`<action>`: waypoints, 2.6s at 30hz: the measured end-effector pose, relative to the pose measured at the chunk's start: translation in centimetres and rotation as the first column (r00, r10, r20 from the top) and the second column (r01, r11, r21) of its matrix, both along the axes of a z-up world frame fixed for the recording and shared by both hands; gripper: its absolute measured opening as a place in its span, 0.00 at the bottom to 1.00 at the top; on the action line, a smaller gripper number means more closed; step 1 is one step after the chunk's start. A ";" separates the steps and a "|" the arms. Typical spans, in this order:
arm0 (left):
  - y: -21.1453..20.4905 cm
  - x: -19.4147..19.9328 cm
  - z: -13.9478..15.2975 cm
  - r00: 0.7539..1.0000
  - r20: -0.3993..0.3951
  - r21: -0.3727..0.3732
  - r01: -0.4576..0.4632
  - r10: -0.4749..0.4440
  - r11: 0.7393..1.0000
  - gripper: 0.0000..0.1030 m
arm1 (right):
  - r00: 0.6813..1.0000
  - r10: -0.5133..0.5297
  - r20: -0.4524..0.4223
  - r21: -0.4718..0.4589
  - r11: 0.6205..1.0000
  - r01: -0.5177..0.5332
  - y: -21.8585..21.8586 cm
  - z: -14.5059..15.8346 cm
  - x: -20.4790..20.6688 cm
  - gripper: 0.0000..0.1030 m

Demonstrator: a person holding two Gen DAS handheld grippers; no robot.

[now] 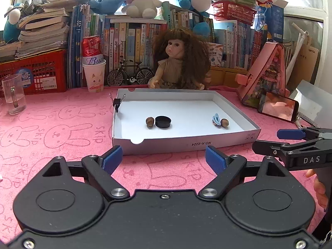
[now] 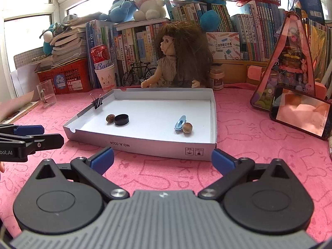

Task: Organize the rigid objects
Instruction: 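Withdraw both open tools from the tray toward the loose objects, then grasp the black round cap with the left tool while the right tool grasps the clear plastic lid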

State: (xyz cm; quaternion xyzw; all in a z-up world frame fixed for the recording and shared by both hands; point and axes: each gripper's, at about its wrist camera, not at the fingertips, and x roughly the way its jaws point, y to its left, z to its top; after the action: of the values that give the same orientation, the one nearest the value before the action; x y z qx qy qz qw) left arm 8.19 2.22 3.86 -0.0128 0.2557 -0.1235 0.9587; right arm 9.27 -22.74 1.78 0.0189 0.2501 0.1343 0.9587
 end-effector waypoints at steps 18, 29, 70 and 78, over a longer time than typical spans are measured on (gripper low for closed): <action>0.5 -3.8 -2.1 1.000 0.007 0.048 0.006 -0.007 0.999 0.85 | 0.999 0.050 0.018 -0.040 0.998 -0.049 0.9 -1.9 -3.1 1.00; 1.1 -5.0 -3.1 1.000 -0.006 0.046 0.002 -0.001 0.999 0.85 | 0.998 0.057 0.014 -0.062 0.997 -0.056 1.3 -2.9 -4.3 1.00; 2.4 -7.0 -4.5 0.997 -0.028 0.036 -0.066 0.067 0.997 0.42 | 0.991 0.133 0.014 -0.117 0.985 -0.130 3.4 -3.7 -4.8 0.66; 2.3 -6.5 -4.8 0.996 -0.032 0.044 -0.077 0.078 0.996 0.41 | 0.988 0.156 0.006 -0.130 0.979 -0.154 3.7 -3.9 -4.9 0.59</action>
State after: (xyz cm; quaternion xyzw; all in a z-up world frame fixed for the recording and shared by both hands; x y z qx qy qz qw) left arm 1.71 4.48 -0.99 -0.0041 0.2736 -0.0803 0.9585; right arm 4.32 -19.04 -2.08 -0.0640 0.2510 0.1924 0.9465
